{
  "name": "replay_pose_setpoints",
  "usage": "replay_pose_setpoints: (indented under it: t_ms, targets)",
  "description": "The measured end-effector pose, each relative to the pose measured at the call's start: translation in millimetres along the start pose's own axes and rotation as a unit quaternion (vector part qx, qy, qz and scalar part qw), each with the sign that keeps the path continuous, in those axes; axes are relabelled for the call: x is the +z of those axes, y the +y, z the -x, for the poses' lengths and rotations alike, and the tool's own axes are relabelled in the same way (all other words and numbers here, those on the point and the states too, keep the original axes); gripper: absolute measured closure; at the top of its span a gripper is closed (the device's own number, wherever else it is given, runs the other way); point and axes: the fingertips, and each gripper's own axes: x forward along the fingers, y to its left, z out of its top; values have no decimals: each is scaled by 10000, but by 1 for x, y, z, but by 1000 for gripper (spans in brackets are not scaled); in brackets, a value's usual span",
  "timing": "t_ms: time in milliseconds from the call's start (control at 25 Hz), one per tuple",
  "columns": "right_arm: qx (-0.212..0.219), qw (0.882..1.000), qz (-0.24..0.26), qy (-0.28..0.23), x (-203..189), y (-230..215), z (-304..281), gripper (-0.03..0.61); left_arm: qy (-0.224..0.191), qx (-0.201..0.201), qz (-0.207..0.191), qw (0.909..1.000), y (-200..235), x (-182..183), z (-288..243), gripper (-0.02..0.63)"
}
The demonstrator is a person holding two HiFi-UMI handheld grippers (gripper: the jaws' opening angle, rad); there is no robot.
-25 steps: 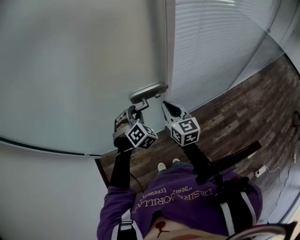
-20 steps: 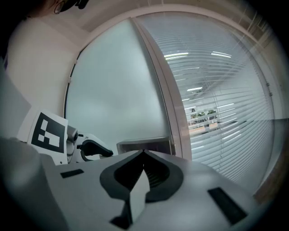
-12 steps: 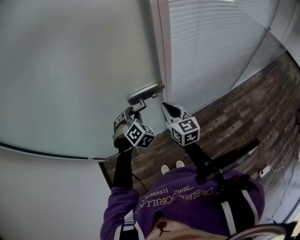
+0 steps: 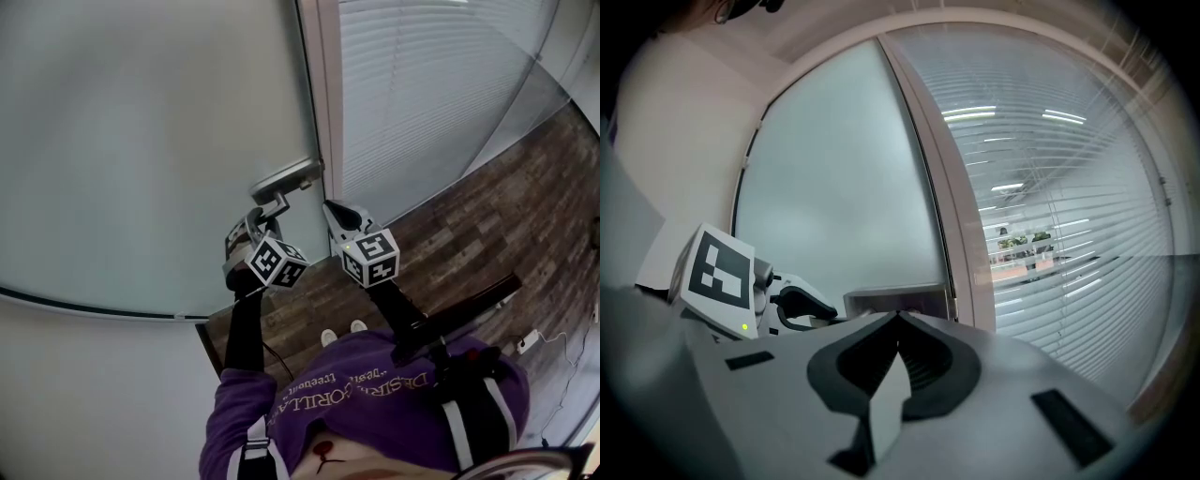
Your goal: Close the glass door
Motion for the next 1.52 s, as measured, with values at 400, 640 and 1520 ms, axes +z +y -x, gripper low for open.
replay_pose_setpoints:
  t_ms: [400,640,1520]
  targets:
    - [-16,10000,68,-13,5,0,-2,588,-111,62,159,9998,1,1,4,483]
    - [4,9999,119,19,5,1,-6,588,-152,152,411,9989,4,0,3,474]
    - [-70,9999,107,16,4,-5,-3,588,-243,213,887,9955,10,-1,1,453]
